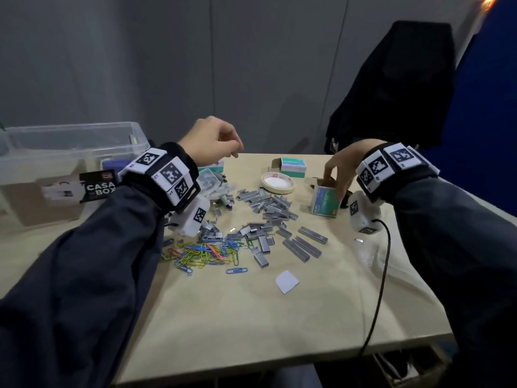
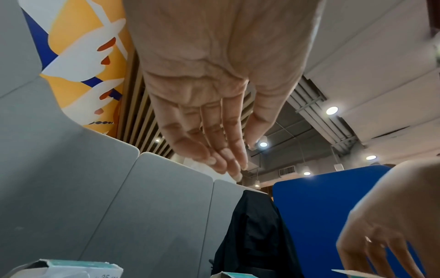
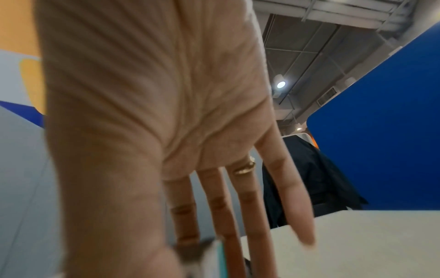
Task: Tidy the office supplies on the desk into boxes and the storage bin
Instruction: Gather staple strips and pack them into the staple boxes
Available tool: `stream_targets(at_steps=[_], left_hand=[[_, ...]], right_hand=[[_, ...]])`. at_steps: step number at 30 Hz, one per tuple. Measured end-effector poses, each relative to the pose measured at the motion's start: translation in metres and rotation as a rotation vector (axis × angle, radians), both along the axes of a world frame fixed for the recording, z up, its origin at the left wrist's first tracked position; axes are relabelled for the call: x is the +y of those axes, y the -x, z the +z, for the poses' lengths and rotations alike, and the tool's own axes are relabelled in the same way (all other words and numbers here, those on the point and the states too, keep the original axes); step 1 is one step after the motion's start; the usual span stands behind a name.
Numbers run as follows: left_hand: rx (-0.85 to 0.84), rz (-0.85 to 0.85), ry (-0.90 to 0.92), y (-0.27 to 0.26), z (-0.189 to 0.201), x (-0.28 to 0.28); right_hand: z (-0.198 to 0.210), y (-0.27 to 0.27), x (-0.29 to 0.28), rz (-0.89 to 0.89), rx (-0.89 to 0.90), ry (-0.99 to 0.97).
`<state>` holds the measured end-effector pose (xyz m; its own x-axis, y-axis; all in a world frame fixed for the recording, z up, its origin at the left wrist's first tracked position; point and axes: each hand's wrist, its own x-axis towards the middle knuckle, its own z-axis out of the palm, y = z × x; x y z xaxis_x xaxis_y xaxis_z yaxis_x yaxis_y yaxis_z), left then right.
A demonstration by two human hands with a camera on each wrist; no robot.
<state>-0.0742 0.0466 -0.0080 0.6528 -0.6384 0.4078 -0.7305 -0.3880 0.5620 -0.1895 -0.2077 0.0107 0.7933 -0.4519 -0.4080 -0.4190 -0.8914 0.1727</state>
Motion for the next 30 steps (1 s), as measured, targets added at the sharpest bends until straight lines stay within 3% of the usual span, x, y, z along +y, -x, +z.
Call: stream_targets(at_steps=[6,11,18,22,30], left_hand=[[0.088,-0.028,0.011,-0.003,-0.004,0.020],[0.137,-0.051,0.031,-0.001,-0.009,0.030],[0.115,-0.127,-0.059,0.016,-0.016,0.035],[0.008,-0.102,-0.178,0.017,-0.022,0.039],[-0.004,-0.141,-0.341,0.013,-0.029,0.043]], right_hand=[[-0.015,0.004,-0.009,-0.073,-0.125,-0.155],[-0.011,-0.003,-0.004,-0.031,-0.294,-0.141],[-0.010,-0.016,0.046,0.243,-0.589,-0.140],[-0.028,-0.024,0.086,0.399,-0.593,-0.157],[-0.039,-0.029,0.112,0.533,-0.502,-0.185]])
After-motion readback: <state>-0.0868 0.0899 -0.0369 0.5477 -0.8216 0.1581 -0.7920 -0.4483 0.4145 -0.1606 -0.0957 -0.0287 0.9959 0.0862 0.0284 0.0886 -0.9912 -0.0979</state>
